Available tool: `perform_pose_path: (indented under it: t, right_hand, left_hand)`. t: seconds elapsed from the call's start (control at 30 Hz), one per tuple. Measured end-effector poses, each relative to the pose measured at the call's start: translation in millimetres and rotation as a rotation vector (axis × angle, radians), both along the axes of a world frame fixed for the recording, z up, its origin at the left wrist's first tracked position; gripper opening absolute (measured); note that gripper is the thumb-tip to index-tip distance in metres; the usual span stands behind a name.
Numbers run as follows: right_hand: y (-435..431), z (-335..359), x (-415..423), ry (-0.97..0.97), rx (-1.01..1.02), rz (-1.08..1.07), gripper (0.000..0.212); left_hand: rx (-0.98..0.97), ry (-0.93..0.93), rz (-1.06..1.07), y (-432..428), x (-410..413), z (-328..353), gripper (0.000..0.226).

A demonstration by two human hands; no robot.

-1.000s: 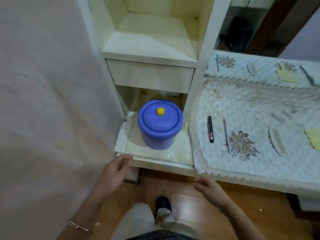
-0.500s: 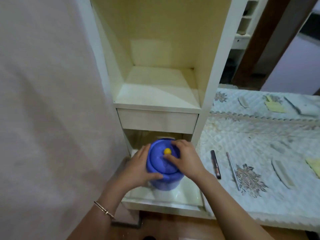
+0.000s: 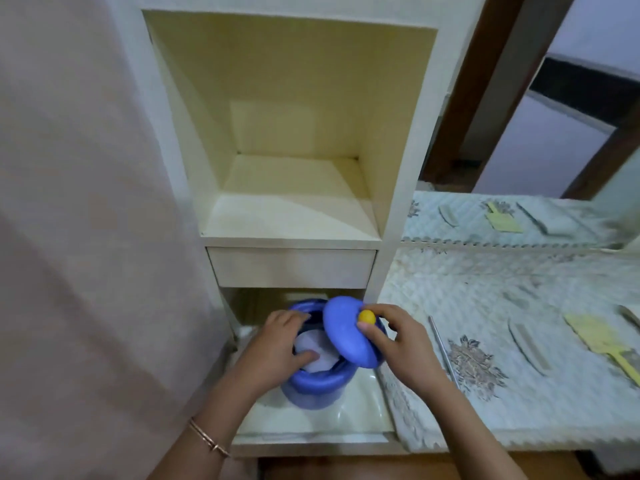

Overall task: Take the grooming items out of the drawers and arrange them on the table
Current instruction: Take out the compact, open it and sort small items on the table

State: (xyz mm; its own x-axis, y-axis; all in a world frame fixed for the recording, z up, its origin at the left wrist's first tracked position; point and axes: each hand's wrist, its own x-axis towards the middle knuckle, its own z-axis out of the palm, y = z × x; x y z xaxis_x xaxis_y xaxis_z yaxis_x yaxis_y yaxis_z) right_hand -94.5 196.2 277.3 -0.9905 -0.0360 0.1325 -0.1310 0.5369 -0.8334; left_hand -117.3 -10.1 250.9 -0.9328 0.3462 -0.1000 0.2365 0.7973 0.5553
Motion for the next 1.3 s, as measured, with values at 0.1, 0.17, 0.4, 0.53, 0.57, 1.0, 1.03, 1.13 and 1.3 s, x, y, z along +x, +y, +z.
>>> perform_pose_path:
  t: [0.1, 0.17, 0.4, 0.53, 0.57, 1.0, 1.03, 1.13, 1.3]
  right_hand:
    - [5, -1, 1, -0.052, -0.035, -0.017, 0.021]
    - [8, -2, 0, -0.074, -0.076, -0.049, 0.016]
    - [11, -8, -2, -0.138, -0.130, -0.094, 0.014]
    - [11, -9, -1, -0.148, -0.190, -0.101, 0.015]
    - [11, -9, -1, -0.145, -0.209, -0.105, 0.015]
    - [-49, -22, -14, 0.034, 0.248, 0.074, 0.037]
    - [-53, -23, -14, 0.036, 0.283, 0.102, 0.041]
    - [-61, -28, -13, 0.033, 0.330, 0.162, 0.055]
    - [-63, -29, -11, 0.004, 0.352, 0.145, 0.049]
  left_hand:
    - [-0.217, -0.088, -0.116, 16, -10, 5, 0.062]
    - [-0.342, -0.135, -0.159, 23, -16, 9, 0.062]
    - [-0.512, -0.367, -0.276, 36, -36, 25, 0.052]
    - [-0.464, -0.246, -0.231, 36, -31, 33, 0.048]
    - [-0.453, -0.177, -0.191, 34, -27, 38, 0.045]
    - [-0.057, -0.010, 0.540, -24, 30, 37, 0.065]
    - [-0.041, 0.000, 0.558, -25, 32, 36, 0.065]
    - [-0.002, 0.031, 0.583, -27, 34, 33, 0.065]
    - [0.024, 0.052, 0.535, -30, 37, 30, 0.071]
